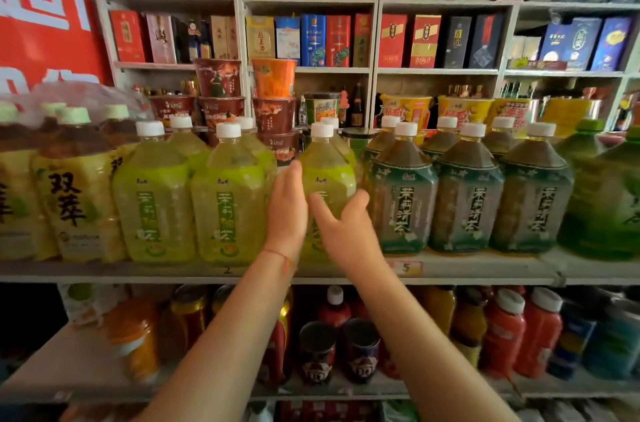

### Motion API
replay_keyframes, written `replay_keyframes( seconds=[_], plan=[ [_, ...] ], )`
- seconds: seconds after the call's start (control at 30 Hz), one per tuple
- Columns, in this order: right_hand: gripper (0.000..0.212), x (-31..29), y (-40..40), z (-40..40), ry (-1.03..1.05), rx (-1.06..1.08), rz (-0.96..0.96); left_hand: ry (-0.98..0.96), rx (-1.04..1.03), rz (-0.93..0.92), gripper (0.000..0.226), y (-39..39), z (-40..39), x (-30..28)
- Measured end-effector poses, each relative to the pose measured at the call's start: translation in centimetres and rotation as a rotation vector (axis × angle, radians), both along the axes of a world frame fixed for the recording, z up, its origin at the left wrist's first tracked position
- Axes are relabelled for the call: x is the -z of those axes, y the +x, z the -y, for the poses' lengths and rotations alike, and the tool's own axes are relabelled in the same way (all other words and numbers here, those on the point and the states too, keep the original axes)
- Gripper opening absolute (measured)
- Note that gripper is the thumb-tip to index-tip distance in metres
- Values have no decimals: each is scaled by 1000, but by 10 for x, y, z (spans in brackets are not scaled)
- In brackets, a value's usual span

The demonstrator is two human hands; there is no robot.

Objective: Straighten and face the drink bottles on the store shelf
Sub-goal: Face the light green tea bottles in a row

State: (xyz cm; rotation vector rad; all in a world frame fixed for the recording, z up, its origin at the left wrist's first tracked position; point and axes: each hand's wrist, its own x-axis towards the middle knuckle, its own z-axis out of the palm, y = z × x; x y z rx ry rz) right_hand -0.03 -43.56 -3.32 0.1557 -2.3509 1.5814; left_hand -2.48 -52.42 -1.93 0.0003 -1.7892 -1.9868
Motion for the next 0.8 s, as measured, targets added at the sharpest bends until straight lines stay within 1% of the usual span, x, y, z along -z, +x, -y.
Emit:
replay_keyframes(
  seconds=[0.03,0.07,0.1,0.13,0.17,0.2,0.27,0.37,0.4,0.43,0.53,0.57,0.6,0.67,0.7,0.77,0.8],
  plan=[
    [72,9,2,3,-25,11,-18,10,-7,13,42,0,1,0],
    [76,16,2,6,-50,22,-36,11,-8,16,42,1,1,0],
    [80,17,3,8,-92,24,-51,15,0,31,50,2,1,-1],
    [79,14,1,8,-151,22,-64,26,9,46,57,2,0,-1],
    [73,9,-1,8,-216,14,-76,42,21,61,59,2,0,-1],
    [66,5,-5,5,-278,6,-62,66,33,73,56,4,0,-1],
    [64,-5,-14,-1,-367,-3,21,100,54,96,56,4,-1,1],
    [64,-10,-21,-3,-440,-21,98,126,88,113,68,3,0,2],
    [67,-10,-22,-1,-474,-27,126,133,103,120,69,4,1,1],
    [75,-11,-22,0,-511,-32,158,137,112,132,67,5,1,1],
    [110,-6,-33,0,-597,-54,232,128,111,147,55,6,1,-1],
    [116,-1,-40,-1,-611,-64,241,127,119,153,52,9,0,-2],
    [117,2,-43,-2,-616,-71,245,120,116,152,52,12,-1,-3],
    [109,0,-35,-3,-610,-85,263,80,122,150,59,14,-1,-1],
    [101,-4,-26,-3,-601,-92,272,65,109,139,58,16,-3,-1],
    [81,-9,-16,-6,-589,-127,276,27,43,106,46,18,-4,-1],
    [76,-8,-16,-8,-594,-148,284,16,29,111,43,20,-5,0]
  ],
)
